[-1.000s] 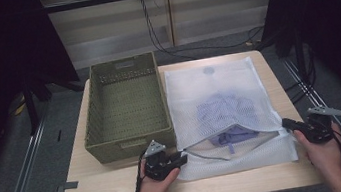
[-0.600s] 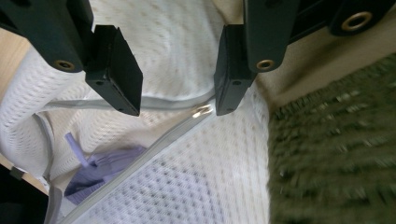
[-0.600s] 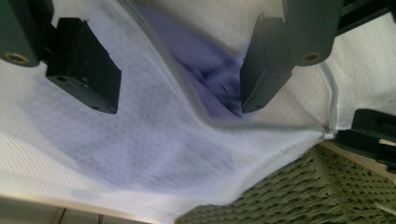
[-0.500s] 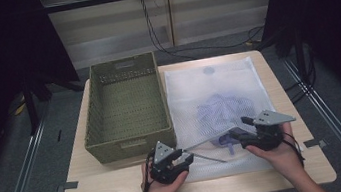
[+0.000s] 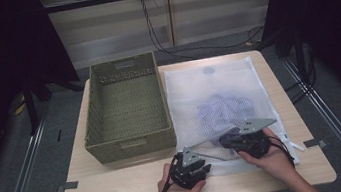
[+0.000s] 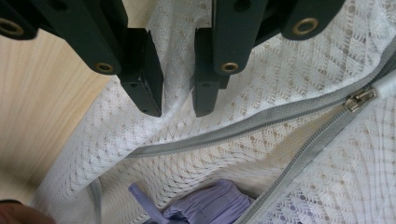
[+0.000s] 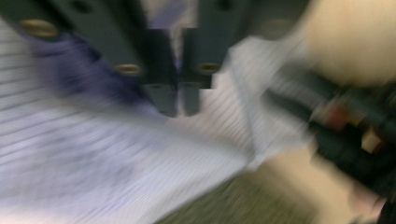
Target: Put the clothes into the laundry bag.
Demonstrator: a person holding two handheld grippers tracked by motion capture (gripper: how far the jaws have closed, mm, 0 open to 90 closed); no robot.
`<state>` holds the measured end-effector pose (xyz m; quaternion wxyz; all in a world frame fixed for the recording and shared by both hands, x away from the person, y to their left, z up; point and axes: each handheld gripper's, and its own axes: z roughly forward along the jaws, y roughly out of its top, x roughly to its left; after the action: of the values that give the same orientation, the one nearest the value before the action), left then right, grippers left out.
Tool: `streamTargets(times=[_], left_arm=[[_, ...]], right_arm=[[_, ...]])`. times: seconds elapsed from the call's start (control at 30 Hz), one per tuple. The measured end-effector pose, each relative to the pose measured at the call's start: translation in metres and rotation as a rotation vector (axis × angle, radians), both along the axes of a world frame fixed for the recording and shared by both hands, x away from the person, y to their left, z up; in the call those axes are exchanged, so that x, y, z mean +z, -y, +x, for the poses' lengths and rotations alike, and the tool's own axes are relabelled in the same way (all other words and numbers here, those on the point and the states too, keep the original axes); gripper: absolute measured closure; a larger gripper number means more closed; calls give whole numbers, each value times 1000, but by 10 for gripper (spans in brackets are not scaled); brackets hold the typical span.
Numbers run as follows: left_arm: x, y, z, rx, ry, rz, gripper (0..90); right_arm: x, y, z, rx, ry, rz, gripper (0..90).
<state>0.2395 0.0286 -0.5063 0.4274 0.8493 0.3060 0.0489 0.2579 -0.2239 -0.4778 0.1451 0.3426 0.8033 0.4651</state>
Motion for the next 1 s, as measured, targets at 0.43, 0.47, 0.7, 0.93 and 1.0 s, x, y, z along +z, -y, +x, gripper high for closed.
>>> streamTargets(times=[0.43, 0.47, 0.7, 0.93, 1.0], left_arm=[[0, -3, 3, 17, -14, -3, 787], [0, -3, 4, 29, -21, 0, 823], [-1, -2, 4, 31, -18, 1, 900], [-1, -3, 5, 3, -18, 2, 900], [-1, -4, 5, 3, -25, -4, 900]], right_arm=[[11, 14, 9, -169, 83, -53, 887], [14, 13, 7, -136, 78, -21, 888], [-4, -7, 4, 202, -109, -50, 887], [-23, -13, 34, 45, -190, -145, 886], [-22, -8, 47, -105, -141, -204, 889]])
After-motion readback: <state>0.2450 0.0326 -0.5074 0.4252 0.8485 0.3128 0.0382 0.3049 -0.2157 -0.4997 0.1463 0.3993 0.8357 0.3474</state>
